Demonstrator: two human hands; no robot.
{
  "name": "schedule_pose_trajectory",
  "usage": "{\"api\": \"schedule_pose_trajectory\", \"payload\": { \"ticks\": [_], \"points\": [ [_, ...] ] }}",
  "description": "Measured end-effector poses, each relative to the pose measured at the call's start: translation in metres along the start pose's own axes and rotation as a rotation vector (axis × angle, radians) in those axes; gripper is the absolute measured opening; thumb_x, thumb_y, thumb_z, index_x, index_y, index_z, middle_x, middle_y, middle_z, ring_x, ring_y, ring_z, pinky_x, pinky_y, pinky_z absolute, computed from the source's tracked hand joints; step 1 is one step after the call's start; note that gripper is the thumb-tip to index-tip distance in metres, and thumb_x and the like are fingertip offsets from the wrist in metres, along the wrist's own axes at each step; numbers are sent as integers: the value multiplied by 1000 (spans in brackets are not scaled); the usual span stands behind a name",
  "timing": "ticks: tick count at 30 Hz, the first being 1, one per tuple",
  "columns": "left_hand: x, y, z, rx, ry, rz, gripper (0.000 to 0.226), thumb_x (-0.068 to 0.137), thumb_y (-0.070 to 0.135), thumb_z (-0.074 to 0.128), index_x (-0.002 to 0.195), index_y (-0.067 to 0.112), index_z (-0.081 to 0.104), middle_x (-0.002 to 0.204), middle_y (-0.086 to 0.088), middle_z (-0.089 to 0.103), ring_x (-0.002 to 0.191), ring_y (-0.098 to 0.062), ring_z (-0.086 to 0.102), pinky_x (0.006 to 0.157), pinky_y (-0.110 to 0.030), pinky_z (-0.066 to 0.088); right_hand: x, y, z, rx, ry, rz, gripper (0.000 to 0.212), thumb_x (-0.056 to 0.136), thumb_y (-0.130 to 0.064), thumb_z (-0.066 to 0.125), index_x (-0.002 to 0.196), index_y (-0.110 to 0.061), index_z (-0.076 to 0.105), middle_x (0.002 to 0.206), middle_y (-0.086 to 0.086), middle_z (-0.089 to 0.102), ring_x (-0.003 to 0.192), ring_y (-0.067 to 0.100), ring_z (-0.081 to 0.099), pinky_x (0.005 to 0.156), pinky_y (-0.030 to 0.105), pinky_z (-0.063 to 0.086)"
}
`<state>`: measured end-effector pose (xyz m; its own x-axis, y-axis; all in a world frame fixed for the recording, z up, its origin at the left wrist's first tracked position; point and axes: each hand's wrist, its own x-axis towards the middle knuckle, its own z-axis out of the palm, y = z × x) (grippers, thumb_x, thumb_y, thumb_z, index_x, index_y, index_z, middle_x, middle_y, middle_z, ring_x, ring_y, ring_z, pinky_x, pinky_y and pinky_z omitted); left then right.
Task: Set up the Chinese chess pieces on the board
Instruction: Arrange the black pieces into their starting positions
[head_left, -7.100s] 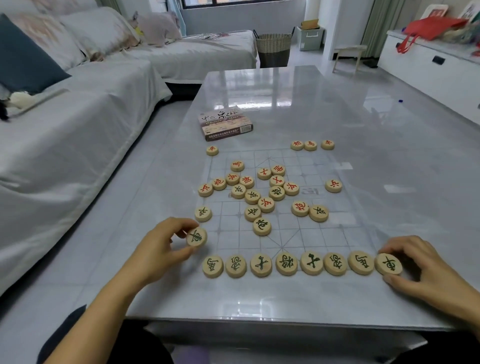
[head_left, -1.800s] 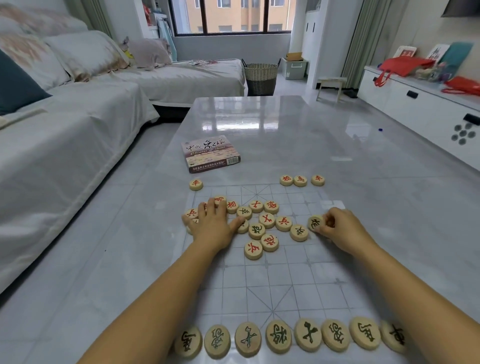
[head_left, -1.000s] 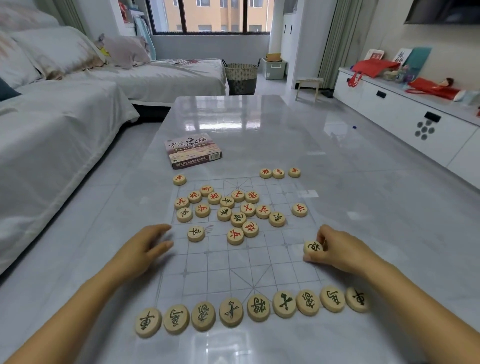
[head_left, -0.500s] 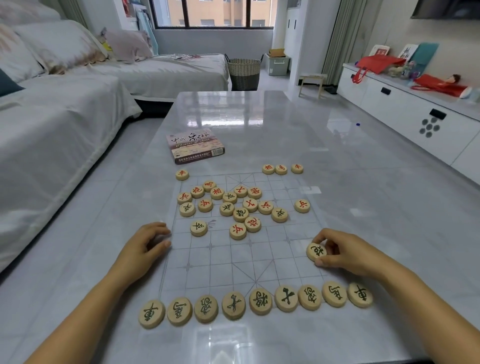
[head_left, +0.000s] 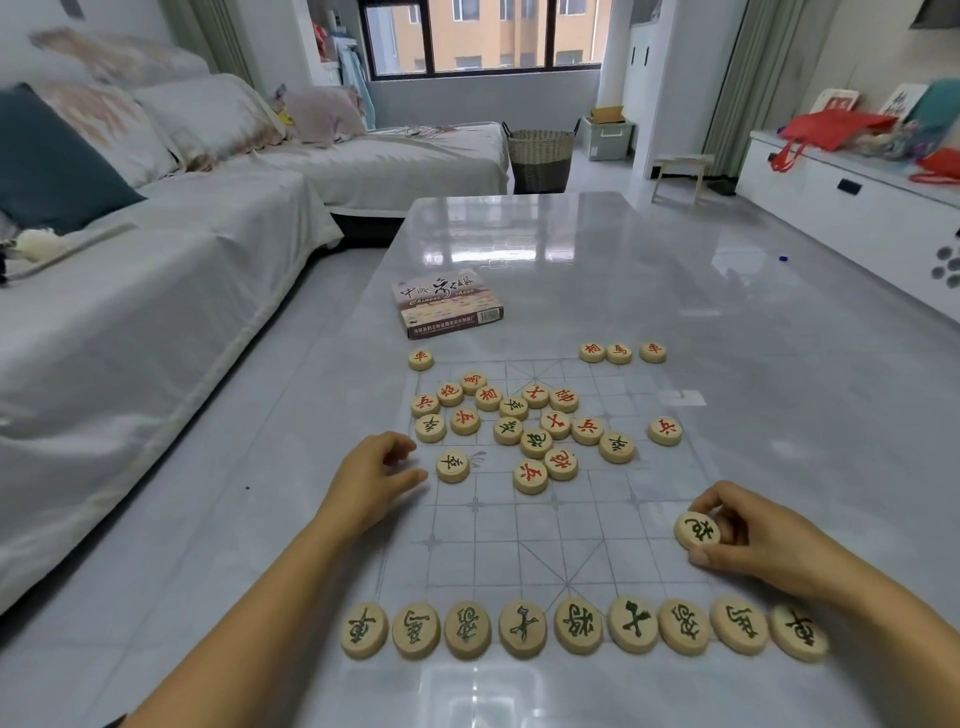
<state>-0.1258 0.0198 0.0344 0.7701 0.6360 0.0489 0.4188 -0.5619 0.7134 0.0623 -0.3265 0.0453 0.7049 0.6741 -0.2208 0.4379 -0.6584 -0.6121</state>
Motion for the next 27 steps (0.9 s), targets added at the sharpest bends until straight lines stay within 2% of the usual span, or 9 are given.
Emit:
{"api": "schedule_pose_trajectory", "payload": {
  "ticks": [3, 7, 9, 12, 16, 20, 23, 25, 27],
  "points": [
    [9, 11, 10, 15, -23, 0, 45, 76, 29, 73, 116, 18, 55, 109, 1, 50, 90, -12, 50, 77, -23, 40, 2, 0, -2, 4, -32, 13, 36, 67, -39, 79, 92, -38, 53, 75, -3, 57, 66, 7, 52, 62, 22, 40],
    [21, 20, 21, 117, -107, 6, 57, 72, 33, 75, 122, 18, 52, 120, -3, 50, 98, -15, 51, 86, -29, 45, 5, 0, -6, 55, -86, 39, 41, 69, -40, 78, 100, -37, 52, 73, -5, 53, 64, 5, 49, 59, 18, 38],
    [24, 25, 24, 256, -79, 35, 55, 74, 38, 73, 122, 20, 53, 125, -3, 49, 107, -19, 50, 94, -34, 43, 7, 1, -7, 55, -97, 41, 41, 70, -41, 77, 101, -37, 51, 73, -5, 52, 63, 5, 48, 58, 17, 38],
    [30, 43, 35, 369, -58, 240, 43, 80, 39, 65, 120, 26, 56, 126, -1, 50, 119, -22, 42, 97, -34, 33, 10, 1, -8, 30, -117, 46, 39, 72, -45, 74, 101, -39, 50, 74, -6, 52, 65, 6, 49, 59, 18, 38],
    [45, 74, 58, 495, -212, 422, 36, 89, 23, 54, 125, 26, 53, 126, -4, 51, 115, -24, 40, 92, -35, 34, 12, 3, -11, 53, -149, 58, 39, 72, -46, 72, 103, -42, 49, 75, -6, 52, 65, 6, 49, 61, 19, 40],
    [63, 87, 68, 599, -268, 425, 41, 86, 28, 60, 126, 25, 52, 118, -7, 50, 110, -25, 40, 86, -34, 35, 10, 5, -12, 113, -195, 35, 41, 73, -42, 74, 107, -41, 50, 76, -5, 50, 65, 4, 47, 62, 19, 41],
    [62, 89, 67, 547, -264, 410, 40, 83, 34, 63, 121, 24, 55, 116, -5, 50, 108, -22, 41, 85, -31, 34, 9, 4, -13, 132, -201, 16, 42, 74, -36, 75, 107, -40, 50, 77, -4, 49, 64, 4, 46, 61, 17, 40],
    [54, 89, 58, 399, -206, 369, 39, 81, 34, 65, 115, 20, 56, 110, -1, 51, 103, -18, 44, 84, -28, 37, 8, 3, -15, 155, -205, 7, 42, 75, -32, 75, 107, -38, 49, 78, -3, 49, 64, 4, 46, 60, 15, 41],
    [42, 82, 38, 224, -157, 313, 30, 78, 28, 68, 105, 20, 56, 95, 7, 52, 88, -13, 49, 73, -22, 39, 7, 2, -16, 171, -208, 1, 41, 76, -30, 74, 107, -38, 48, 78, -2, 49, 65, 6, 46, 60, 17, 41]
  ]
}}
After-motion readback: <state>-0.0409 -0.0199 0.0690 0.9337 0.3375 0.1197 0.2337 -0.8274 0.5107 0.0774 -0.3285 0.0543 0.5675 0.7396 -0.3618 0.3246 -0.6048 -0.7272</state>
